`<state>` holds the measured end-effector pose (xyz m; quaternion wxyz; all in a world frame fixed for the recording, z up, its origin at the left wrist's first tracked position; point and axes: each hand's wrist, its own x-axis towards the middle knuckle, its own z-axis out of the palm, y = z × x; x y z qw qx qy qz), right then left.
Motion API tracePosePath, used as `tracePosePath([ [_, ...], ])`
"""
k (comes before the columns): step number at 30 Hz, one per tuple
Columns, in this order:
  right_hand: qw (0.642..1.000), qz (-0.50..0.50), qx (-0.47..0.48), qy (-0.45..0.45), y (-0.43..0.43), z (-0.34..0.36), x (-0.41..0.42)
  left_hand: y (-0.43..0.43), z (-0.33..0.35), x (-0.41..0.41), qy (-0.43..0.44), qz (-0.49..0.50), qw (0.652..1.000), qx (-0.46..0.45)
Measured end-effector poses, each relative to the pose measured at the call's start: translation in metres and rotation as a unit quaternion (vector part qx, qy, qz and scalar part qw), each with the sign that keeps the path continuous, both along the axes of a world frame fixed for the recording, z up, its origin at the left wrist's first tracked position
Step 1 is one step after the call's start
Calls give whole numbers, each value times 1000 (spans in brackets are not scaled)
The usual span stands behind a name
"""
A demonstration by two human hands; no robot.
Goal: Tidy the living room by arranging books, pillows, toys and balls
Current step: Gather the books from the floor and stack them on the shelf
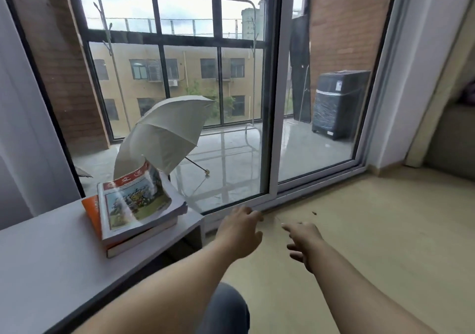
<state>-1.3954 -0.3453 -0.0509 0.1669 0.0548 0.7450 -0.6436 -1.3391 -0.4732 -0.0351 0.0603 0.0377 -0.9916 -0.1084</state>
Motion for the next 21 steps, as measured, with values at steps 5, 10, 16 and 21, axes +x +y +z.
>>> tracePosePath([
  [5, 997, -71, 4, -18, 78, -8, -2, 76, -4, -27, -7, -35, 994, 101],
  [10, 989, -139, -15, -39, 143, -24, -9, 147, -18, -54, -34, -70, 985, 156],
  [16, 978, -188, -17, -83, 200, -71, -28, 209, -61, -96, -128, -87, 965, 210],
  [21, 963, -226, -3, -149, 234, -131, -42, 235, -120, -132, -223, -95, 952, 189],
])
